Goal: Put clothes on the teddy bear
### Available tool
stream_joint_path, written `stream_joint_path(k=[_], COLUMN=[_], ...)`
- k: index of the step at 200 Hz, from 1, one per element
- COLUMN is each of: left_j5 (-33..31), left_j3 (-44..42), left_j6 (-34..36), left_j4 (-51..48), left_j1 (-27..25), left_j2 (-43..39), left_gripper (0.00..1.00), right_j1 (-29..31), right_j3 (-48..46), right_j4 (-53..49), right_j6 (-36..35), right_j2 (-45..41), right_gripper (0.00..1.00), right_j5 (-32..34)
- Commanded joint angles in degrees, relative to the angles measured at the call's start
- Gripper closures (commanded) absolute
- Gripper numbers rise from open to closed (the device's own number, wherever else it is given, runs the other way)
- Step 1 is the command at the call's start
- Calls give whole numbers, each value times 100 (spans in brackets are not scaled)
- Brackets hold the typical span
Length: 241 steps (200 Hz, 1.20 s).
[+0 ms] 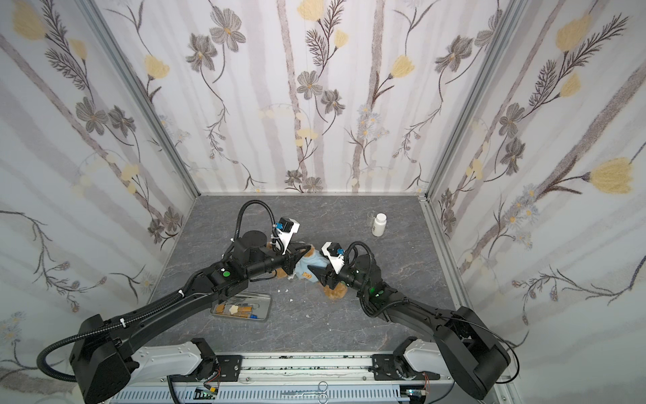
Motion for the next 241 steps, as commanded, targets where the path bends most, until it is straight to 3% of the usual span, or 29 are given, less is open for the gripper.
stream_joint_path(k=[1,50,72,98,128,152,177,212,241], left_j5=[-209,-13,67,0,-331,-622,-865,-1437,-1668], left_j3=[50,155,206,278,468,768,962,645,-224], left_j6=[106,-32,-77,-135,-24,90,232,293,-343], left_j4=[316,275,249,213,196,193,196,196,196], left_j1=[44,104,149,199,282,384,471,579,972], left_j2=[53,167,196,596,1160,1609,1718,1123,327], left_gripper=[100,100,100,100,71,50,36,19,13], right_j1=[-38,-37,-18,177,490,491,370,-90,-485], right_j3=[48,-424,-453,-523,-588,-715,-833,-1165,-1221], right_j4=[-291,-65,228,1280,2365,2958,2817,2238,777], right_j6=[280,666,1041,2208,3717,4926,5346,5071,4188], right_j2=[-42,320,538,939,1666,2251,2534,2078,1013], right_gripper=[30,36,55,72,76,75,69,43,31], right_j5=[-618,-485,-452,-507,-220,155,616,947,1191])
